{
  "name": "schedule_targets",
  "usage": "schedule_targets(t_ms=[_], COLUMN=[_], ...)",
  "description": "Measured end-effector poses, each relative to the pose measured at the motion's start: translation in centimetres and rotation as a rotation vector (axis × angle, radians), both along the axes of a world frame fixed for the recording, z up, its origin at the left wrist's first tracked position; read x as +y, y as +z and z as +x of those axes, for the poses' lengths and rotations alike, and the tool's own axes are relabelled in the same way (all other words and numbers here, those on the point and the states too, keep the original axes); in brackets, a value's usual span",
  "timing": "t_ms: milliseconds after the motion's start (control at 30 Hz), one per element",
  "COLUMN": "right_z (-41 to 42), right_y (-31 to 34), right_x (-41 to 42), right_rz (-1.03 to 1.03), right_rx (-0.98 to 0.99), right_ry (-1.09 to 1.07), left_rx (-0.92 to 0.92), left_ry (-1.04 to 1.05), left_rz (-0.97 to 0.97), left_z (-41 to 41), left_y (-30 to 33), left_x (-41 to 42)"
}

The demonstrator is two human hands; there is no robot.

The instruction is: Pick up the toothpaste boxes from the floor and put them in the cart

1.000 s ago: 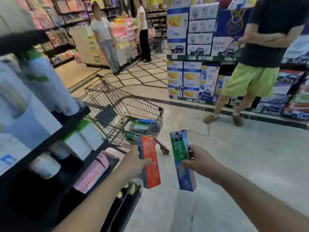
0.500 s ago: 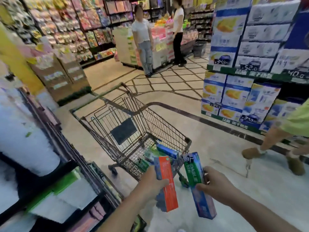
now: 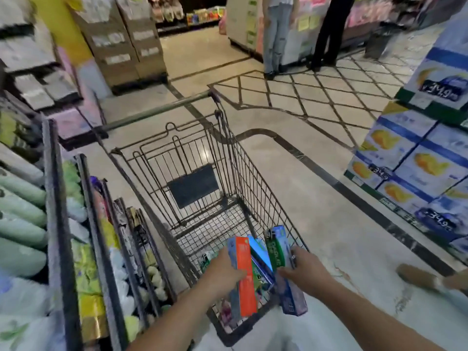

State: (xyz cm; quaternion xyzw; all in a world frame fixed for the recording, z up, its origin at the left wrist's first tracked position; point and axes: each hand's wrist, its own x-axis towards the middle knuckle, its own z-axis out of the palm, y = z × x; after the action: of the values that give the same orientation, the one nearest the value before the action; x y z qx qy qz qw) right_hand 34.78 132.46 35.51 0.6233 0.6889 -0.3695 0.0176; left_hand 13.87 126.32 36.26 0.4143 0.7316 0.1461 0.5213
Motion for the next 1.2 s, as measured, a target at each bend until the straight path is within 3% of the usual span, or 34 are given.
schedule_targets(t_ms=[300,500,667,833,1200], right_z=[-3.4,-5.7,-6.7,-6.4,-5.5], right_y=[-13.9,-19.3,-20.7,-20.8,-17.2], right_x=[10.6,12.3,11.8,12.0,11.2], right_rz=[-0.141,-0.19,-0.2,-0.221,-0.177], right_rx=[-0.11,-0.185,-0.201,-0.221,-0.206], right_ry=[0.205,0.397,0.457,0.496,0.644], left_rx=[0.2,0.403,0.541,0.39,0.407], left_ry=[0.295,0.269,0.166,0.213,0.104], left_rz=[-0.227,-0.332,-0.295,-0.308,-0.235], left_z=[1.9,2.0,2.4,3.8,1.5], left_y=[-11.6,-16.2,-17.4,-18.5,-15.3], left_x=[7.6,9.4,9.7,8.7,4.9])
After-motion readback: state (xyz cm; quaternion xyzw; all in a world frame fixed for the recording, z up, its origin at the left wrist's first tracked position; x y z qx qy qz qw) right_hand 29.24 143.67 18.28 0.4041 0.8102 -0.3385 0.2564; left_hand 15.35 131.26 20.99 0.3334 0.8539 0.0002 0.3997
